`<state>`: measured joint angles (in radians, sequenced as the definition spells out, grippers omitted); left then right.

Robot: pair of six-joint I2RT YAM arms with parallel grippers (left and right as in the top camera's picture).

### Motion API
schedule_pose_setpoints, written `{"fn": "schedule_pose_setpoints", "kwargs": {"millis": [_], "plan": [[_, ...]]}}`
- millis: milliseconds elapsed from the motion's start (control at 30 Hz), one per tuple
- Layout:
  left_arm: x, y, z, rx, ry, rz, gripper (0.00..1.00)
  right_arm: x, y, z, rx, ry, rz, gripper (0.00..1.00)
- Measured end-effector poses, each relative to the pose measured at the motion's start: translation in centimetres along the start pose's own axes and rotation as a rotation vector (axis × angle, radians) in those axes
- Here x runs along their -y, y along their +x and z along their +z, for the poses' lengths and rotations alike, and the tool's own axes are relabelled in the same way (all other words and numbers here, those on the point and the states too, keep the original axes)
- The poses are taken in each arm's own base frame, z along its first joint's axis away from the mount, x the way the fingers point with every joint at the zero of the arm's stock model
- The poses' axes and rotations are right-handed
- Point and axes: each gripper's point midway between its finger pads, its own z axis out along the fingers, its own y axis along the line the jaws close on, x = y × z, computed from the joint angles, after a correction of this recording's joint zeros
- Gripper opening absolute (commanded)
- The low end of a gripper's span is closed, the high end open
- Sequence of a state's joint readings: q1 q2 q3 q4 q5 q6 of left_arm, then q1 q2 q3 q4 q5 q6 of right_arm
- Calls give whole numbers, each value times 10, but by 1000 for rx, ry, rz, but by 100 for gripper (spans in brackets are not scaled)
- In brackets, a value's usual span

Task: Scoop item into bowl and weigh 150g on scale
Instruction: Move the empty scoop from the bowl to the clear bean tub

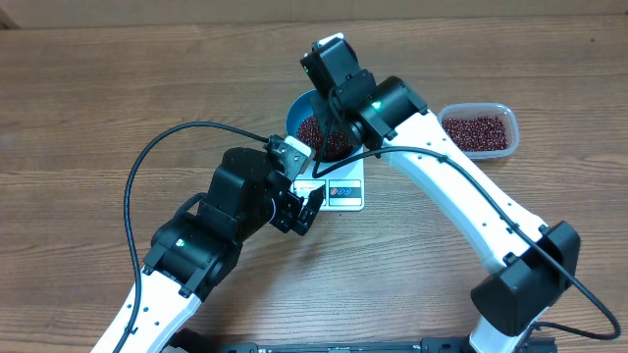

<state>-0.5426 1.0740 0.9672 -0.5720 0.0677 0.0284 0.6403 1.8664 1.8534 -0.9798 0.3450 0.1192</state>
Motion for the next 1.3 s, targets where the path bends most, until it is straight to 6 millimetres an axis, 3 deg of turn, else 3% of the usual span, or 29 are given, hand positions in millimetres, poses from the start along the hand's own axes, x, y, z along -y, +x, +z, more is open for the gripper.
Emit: {"fn": "schedule_pose_setpoints", "kwargs": {"millis": [167,267,500,600,767,1000,1300], "plan": [[0,0,0,0,0,0,99,38,-31,-40,123,92,63,4],[0,0,0,0,0,0,100,82,-35,-58,143,178,135,4],[0,0,0,0,0,0,100,179,1,-47,11,335,348,4],[0,0,0,0,0,0,100,208,16,-36,-40,337,436,4],[0,0,0,0,0,0,99,225,34,-9,-111,296,524,4],[0,0,0,0,0,0,100,216,76,31,-255,267,544,4],[0,0,0,0,0,0,99,211,108,46,-340,283,535,4]]}}
